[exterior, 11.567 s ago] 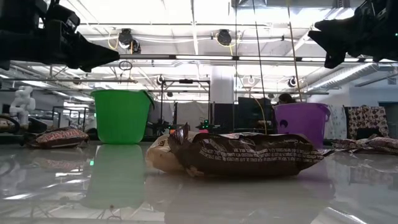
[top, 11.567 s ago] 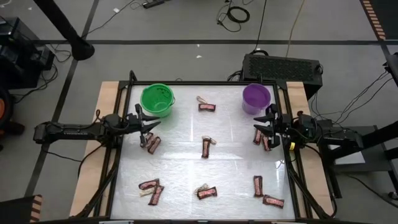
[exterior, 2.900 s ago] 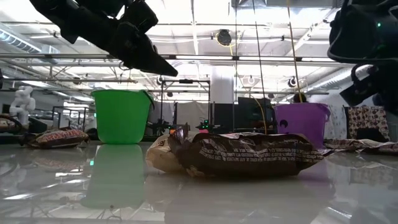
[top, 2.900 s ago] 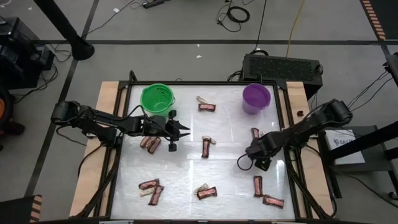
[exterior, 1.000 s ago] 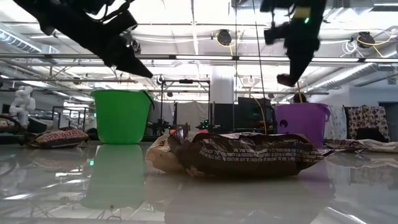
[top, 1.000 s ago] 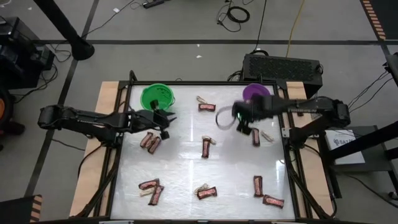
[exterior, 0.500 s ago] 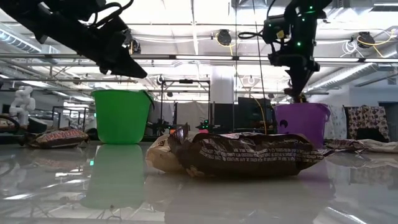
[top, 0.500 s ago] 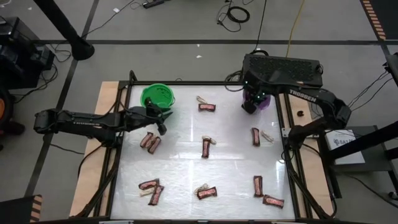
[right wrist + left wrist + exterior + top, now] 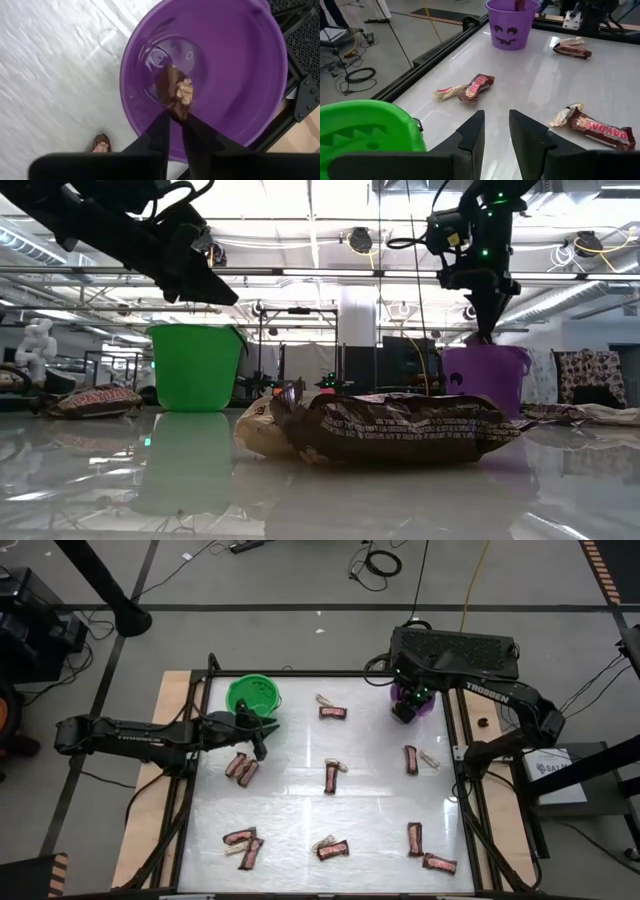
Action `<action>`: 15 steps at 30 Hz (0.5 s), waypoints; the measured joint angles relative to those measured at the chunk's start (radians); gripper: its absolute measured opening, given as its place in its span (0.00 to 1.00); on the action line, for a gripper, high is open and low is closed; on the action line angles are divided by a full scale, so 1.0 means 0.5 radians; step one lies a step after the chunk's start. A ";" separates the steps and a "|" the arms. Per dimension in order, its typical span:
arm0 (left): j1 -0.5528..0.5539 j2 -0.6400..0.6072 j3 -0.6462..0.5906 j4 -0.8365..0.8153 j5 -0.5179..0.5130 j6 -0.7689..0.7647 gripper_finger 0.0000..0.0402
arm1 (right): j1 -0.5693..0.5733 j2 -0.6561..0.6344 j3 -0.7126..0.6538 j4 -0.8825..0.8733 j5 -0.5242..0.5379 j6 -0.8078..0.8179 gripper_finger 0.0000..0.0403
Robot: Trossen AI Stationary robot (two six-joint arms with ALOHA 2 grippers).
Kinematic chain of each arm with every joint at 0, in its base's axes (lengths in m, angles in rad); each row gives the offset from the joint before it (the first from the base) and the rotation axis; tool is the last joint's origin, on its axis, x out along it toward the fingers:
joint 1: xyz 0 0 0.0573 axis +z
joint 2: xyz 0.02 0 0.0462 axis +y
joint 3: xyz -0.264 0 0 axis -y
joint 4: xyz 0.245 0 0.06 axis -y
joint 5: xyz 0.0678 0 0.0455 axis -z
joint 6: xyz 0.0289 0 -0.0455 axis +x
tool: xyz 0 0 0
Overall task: Sort candy by brand, put in halloween buckets
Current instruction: Put the brown chocolate bar into the purple bucket
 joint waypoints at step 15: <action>0.000 0.000 0.000 0.041 0.001 0.004 0.24 | 0.007 0.000 0.001 -0.301 -0.321 0.030 0.24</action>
